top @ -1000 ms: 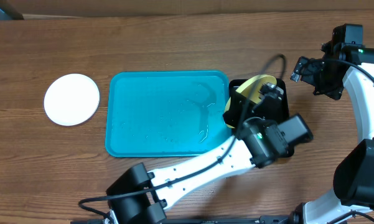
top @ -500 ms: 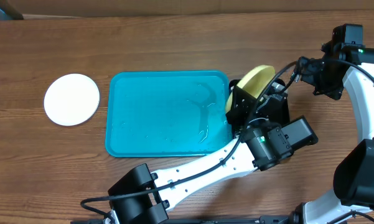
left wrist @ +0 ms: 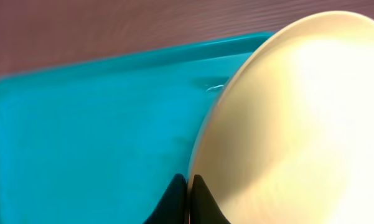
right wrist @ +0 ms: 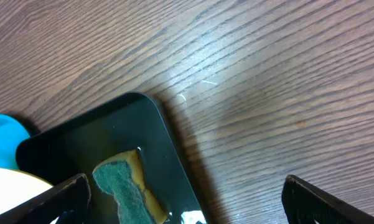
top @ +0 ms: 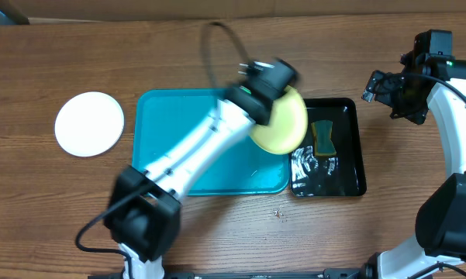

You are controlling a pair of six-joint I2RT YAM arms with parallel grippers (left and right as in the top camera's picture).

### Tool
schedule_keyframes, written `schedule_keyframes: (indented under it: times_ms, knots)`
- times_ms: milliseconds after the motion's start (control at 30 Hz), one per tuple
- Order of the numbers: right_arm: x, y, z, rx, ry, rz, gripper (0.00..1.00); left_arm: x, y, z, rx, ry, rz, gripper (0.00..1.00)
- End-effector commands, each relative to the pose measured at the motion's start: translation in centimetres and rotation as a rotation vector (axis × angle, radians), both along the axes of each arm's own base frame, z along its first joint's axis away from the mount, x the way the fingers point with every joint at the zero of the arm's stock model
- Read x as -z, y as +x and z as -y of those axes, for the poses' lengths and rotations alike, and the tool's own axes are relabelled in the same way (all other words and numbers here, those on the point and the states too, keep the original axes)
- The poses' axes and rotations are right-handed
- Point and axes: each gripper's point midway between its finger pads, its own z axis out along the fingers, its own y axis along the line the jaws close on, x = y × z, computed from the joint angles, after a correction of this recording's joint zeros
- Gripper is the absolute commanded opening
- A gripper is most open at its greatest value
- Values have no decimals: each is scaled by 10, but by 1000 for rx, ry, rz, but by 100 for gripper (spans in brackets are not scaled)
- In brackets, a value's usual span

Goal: Clean dirty plates on tray and stack at the side
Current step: 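Lift the yellow plate with the left gripper and swing it left, then lower the yellow plate onto the white plate stack and open the left gripper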

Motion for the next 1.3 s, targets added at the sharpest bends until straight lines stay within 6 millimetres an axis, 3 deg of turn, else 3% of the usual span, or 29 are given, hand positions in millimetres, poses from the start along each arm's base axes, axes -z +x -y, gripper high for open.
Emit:
schedule_keyframes:
  times_ms: [0,200,300,367,400,600,767,867,1267]
  knots:
    - [-9,2,2,7,-7,26,100,9,9,-38,-129,-302,-210,4]
    - [-9,2,2,7,-7,26,100,17,11,-176,-460,-375,-326,4]
    - [-9,3,2,7,-7,27,100,22,-7,-260,-662,-366,-358,4]
    - [-9,3,2,7,-7,27,100,24,-18,-292,-749,-374,-369,4]
    - [-9,3,2,7,-7,27,100,27,-33,-328,-851,-391,-378,4]
    - [-9,3,2,7,-7,27,100,31,-79,-413,-1106,-446,-367,4]
    - [-9,2,2,8,-7,26,100,31,-104,-454,-1228,-473,-329,4]
    - [-9,3,2,7,-7,27,100,31,-105,-467,-1250,-476,-291,4]
    - [-9,3,2,7,-7,27,100,46,-76,-457,-1159,-343,-281,4]
